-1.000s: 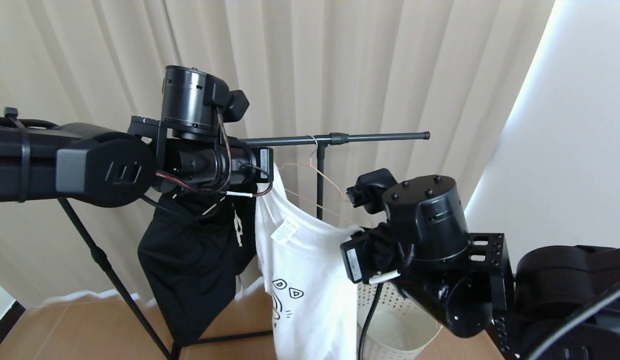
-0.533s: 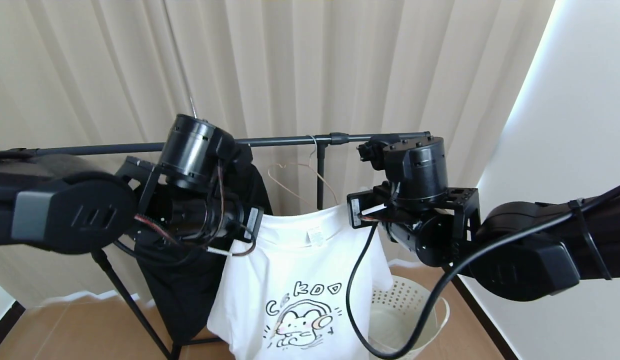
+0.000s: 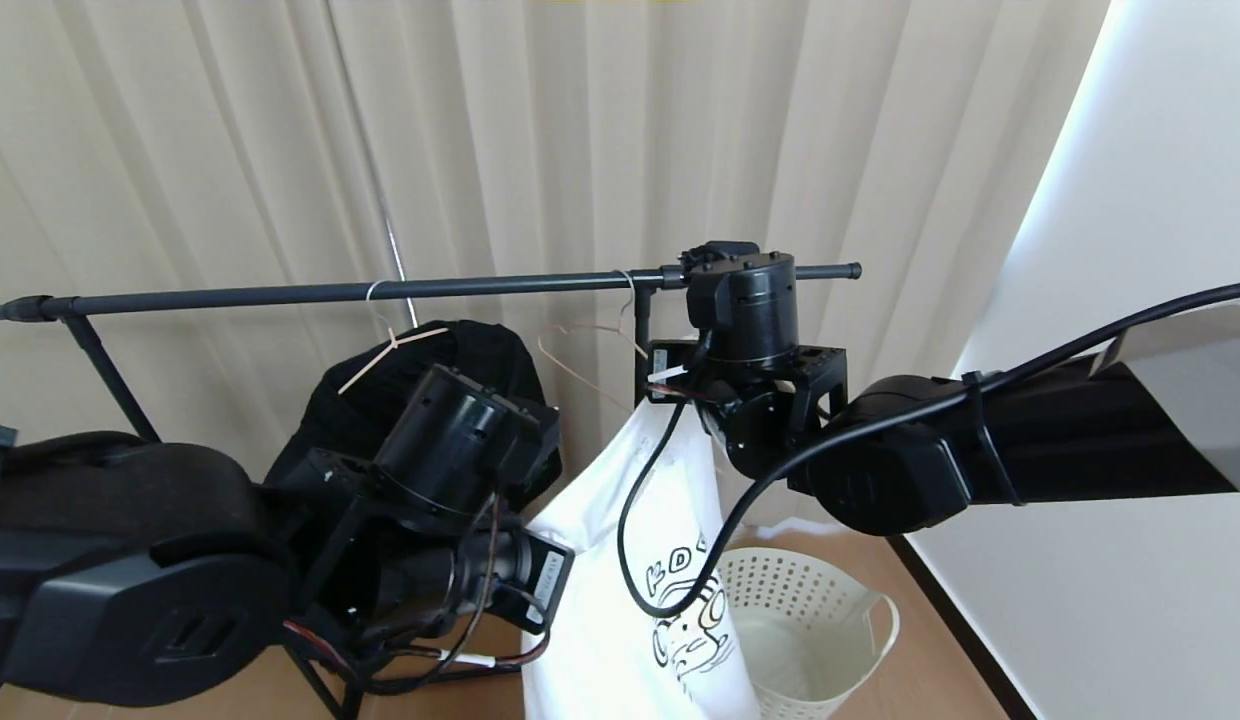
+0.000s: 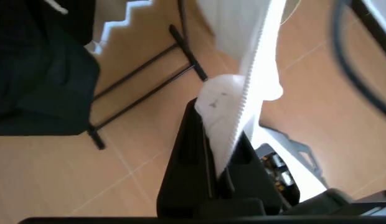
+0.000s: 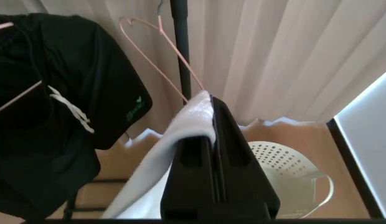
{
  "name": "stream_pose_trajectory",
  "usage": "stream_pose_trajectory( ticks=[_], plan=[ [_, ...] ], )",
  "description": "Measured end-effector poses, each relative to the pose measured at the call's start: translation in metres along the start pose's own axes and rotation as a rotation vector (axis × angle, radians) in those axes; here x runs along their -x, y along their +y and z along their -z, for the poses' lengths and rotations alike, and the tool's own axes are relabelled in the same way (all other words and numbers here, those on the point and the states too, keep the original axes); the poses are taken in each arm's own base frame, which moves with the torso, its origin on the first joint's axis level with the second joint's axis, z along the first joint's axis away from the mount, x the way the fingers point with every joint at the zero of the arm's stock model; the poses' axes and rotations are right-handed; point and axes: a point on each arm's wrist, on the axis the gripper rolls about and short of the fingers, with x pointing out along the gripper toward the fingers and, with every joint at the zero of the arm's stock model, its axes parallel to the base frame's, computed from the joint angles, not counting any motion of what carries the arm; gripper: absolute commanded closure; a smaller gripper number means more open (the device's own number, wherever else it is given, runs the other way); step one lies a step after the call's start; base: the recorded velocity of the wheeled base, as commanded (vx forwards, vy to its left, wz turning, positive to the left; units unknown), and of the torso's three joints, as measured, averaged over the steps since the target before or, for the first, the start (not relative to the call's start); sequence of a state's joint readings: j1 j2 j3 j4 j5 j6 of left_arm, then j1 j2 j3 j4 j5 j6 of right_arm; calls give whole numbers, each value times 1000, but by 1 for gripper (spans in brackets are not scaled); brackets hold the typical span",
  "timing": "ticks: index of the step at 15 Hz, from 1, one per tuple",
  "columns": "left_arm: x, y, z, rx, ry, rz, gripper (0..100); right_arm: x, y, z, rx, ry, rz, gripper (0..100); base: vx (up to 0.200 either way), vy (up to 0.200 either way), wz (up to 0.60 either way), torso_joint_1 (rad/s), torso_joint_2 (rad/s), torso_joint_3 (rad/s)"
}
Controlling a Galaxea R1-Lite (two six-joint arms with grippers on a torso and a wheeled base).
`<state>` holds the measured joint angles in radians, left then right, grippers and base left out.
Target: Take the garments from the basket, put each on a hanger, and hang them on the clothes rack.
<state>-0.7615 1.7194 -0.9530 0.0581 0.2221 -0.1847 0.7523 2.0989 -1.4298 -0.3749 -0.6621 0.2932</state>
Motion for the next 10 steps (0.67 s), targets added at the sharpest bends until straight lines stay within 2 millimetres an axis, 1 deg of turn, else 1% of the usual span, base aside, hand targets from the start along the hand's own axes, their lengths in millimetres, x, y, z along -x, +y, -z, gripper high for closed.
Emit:
stream_pose_trajectory(
  ticks=[3,6,8,10],
  plan=[
    [-17,-26,-1,37,-56,62,100,-6,5,5,-20,2,-1,100,0,0,0,0,0,0],
    [-26,-45,-5,86,-93,108,100,-8,6,6,-31,1,-1,100,0,0,0,0,0,0],
    [-29,-50,-4,85,-90,117,100,-8,7,6,-31,1,-3,100,0,0,0,0,0,0],
    [-30,-51,-2,81,-82,113,100,-8,7,5,-33,-1,-3,100,0,0,0,0,0,0]
  ],
)
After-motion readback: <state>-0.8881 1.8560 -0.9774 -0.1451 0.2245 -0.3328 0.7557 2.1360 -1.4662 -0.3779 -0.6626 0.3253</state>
